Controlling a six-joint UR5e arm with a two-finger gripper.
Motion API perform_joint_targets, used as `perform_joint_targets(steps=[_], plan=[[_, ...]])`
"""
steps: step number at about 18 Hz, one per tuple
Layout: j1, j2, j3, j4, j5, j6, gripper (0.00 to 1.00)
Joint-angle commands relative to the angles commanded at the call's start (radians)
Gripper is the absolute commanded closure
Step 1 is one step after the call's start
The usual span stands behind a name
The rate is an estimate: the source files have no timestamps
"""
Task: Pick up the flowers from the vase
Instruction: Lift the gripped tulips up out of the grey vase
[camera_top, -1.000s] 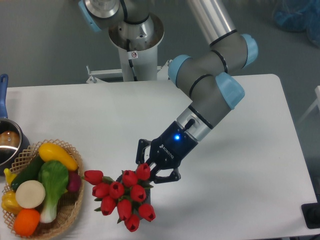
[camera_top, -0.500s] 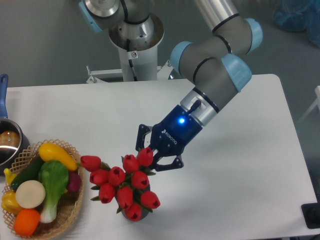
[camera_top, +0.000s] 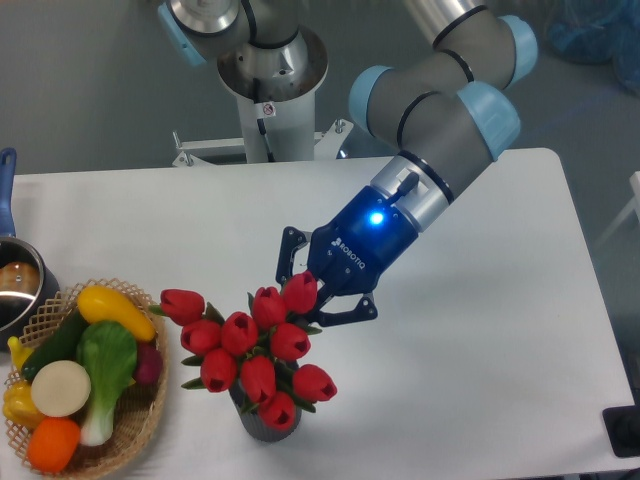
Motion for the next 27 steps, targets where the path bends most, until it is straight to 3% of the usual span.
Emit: perform_joint_targets(steps=[27], plan=[[0.098, 0.003, 0.043, 0.000, -0.153, -0.040, 0.99]])
